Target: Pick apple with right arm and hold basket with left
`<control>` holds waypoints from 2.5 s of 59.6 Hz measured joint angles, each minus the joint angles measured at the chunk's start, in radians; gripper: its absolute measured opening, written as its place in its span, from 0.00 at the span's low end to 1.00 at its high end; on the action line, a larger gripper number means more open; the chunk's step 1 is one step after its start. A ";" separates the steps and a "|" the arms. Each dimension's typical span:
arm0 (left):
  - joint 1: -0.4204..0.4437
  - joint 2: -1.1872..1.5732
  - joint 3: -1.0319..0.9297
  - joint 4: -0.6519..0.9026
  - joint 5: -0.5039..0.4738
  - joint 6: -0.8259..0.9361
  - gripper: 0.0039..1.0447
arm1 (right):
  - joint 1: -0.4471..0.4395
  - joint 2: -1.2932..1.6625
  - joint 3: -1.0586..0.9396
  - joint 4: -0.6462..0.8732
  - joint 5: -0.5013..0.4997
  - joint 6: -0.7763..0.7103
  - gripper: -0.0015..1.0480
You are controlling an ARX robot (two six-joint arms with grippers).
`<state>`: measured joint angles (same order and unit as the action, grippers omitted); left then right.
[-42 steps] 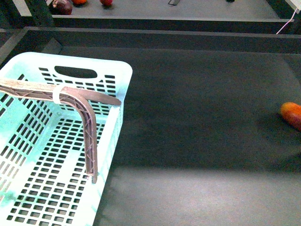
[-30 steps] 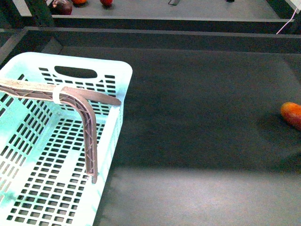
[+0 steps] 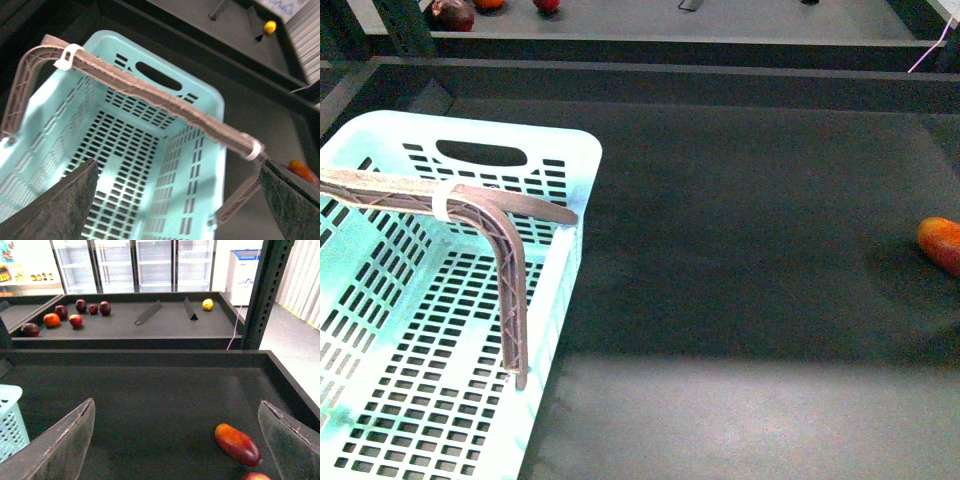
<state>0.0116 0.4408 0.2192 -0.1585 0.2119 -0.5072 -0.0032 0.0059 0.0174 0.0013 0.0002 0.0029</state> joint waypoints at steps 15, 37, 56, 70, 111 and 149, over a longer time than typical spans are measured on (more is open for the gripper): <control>0.018 0.396 0.074 0.244 0.064 -0.389 0.94 | 0.001 0.000 0.000 0.000 0.000 0.000 0.91; 0.039 0.924 0.206 0.520 0.055 -0.597 0.94 | 0.001 0.000 0.000 0.000 0.000 0.000 0.91; 0.041 1.071 0.327 0.478 0.031 -0.634 0.43 | 0.001 0.000 0.000 0.000 0.000 0.000 0.91; 0.026 1.078 0.336 0.459 0.021 -0.673 0.13 | 0.001 0.000 0.000 0.000 0.000 0.000 0.91; -0.200 0.925 0.506 0.290 0.056 -0.646 0.08 | 0.001 0.000 0.000 0.000 0.000 0.000 0.91; -0.515 0.945 0.626 0.269 0.137 -0.610 0.08 | 0.001 0.000 0.000 0.000 0.000 0.000 0.91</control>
<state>-0.5030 1.3853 0.8448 0.1101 0.3489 -1.1168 -0.0021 0.0059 0.0174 0.0013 0.0002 0.0029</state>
